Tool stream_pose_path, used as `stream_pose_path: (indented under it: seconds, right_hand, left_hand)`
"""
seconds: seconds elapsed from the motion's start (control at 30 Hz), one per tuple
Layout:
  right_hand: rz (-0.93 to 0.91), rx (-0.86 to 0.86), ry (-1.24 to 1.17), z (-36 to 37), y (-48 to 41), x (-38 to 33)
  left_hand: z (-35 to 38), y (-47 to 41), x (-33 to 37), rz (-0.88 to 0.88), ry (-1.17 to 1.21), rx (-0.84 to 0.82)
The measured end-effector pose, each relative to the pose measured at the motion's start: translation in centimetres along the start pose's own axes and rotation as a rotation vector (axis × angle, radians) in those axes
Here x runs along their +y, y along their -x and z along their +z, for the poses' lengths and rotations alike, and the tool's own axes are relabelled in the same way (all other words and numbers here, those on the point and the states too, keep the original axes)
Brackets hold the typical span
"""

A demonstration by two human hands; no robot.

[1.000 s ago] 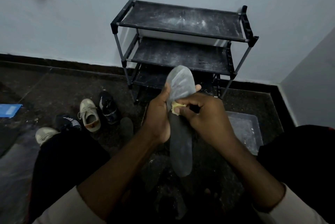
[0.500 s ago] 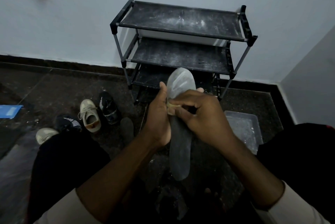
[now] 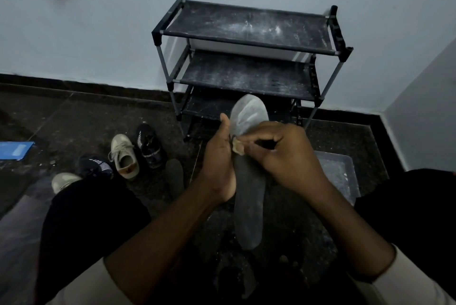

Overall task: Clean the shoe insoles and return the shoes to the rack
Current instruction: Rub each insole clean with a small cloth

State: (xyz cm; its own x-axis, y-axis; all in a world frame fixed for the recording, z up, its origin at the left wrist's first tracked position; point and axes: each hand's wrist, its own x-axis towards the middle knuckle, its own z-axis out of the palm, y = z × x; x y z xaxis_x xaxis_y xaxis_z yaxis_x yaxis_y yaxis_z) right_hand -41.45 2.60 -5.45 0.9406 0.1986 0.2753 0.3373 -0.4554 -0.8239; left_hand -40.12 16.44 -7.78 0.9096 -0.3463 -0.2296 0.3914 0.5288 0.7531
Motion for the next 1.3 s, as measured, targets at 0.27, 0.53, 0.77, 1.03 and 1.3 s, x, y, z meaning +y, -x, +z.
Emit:
stream_pose_path:
  seconds: [0.27, 0.53, 0.77, 1.03, 1.3]
  right_hand:
    - [0.042, -0.052, -0.029, -0.5, 0.1, 0.0]
    - [0.019, -0.005, 0.161, 0.0, 0.4, 0.2]
    - [-0.036, -0.054, 0.232, 0.4, 0.7, 0.1]
    - [-0.067, -0.001, 0.237, 0.2, 0.3, 0.3]
    - [-0.079, 0.032, 0.249, -0.2, 0.3, 0.7]
  left_hand:
    - [-0.5, -0.1, 0.2, -0.013, 0.038, -0.017]
    - [-0.7, -0.3, 0.0, -0.033, 0.095, -0.027]
    - [-0.7, -0.5, -0.3, -0.036, 0.058, -0.022]
    - [-0.5, -0.4, -0.4, -0.035, 0.059, -0.027]
    - [-0.6, -0.5, -0.6, -0.014, 0.053, -0.016]
